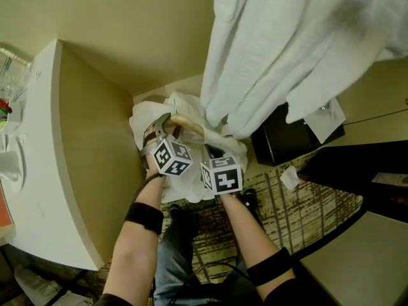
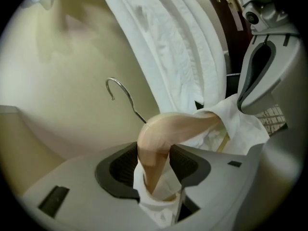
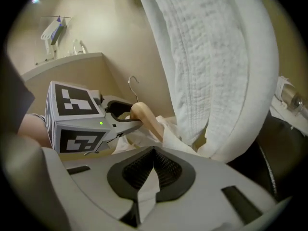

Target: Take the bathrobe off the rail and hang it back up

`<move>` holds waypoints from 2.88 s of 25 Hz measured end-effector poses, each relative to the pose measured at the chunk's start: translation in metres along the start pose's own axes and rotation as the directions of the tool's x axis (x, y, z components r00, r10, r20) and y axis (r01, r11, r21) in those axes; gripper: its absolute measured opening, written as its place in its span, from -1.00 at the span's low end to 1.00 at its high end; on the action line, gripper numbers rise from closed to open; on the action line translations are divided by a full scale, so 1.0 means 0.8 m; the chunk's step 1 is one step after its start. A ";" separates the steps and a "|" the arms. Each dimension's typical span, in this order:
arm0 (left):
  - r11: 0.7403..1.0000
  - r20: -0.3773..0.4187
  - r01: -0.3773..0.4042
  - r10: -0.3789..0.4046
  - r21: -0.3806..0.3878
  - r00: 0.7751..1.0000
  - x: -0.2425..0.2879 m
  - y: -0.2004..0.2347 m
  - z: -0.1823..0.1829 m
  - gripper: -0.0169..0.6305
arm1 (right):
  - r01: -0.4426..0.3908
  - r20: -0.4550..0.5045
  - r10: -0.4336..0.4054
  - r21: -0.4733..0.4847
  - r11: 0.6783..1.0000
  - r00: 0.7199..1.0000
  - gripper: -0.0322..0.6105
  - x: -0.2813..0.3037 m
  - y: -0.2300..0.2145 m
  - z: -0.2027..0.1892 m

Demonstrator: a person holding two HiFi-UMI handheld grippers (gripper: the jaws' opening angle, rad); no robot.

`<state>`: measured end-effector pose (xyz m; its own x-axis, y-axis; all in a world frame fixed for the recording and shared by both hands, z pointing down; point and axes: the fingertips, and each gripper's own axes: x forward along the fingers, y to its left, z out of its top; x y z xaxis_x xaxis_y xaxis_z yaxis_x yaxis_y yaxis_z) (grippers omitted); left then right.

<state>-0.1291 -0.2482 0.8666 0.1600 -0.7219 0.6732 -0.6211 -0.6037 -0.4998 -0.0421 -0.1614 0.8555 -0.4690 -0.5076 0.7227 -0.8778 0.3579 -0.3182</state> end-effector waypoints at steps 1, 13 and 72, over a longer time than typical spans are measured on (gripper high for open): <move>0.999 0.009 -0.026 0.026 -0.022 1.000 -0.015 0.009 0.003 -0.29 | -0.001 0.013 0.001 -0.014 1.000 1.000 -0.85 -0.010 0.005 0.008; 0.950 0.218 -0.262 0.295 -0.168 0.930 -0.201 0.146 0.141 -0.30 | 0.024 0.234 0.020 -0.181 0.983 0.972 -0.85 -0.179 0.091 0.152; 0.774 0.777 -0.581 0.520 -0.254 0.353 -0.914 0.622 0.708 -0.31 | 0.507 0.898 0.377 -0.439 0.742 0.227 -0.85 -0.921 0.451 0.774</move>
<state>-0.1202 -0.2122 -0.1828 0.3300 -0.8321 -0.4458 -0.7681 0.0379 -0.6392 -0.0734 -0.1432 -0.1718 -0.5244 -0.6844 -0.5065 -0.8462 0.3525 0.3997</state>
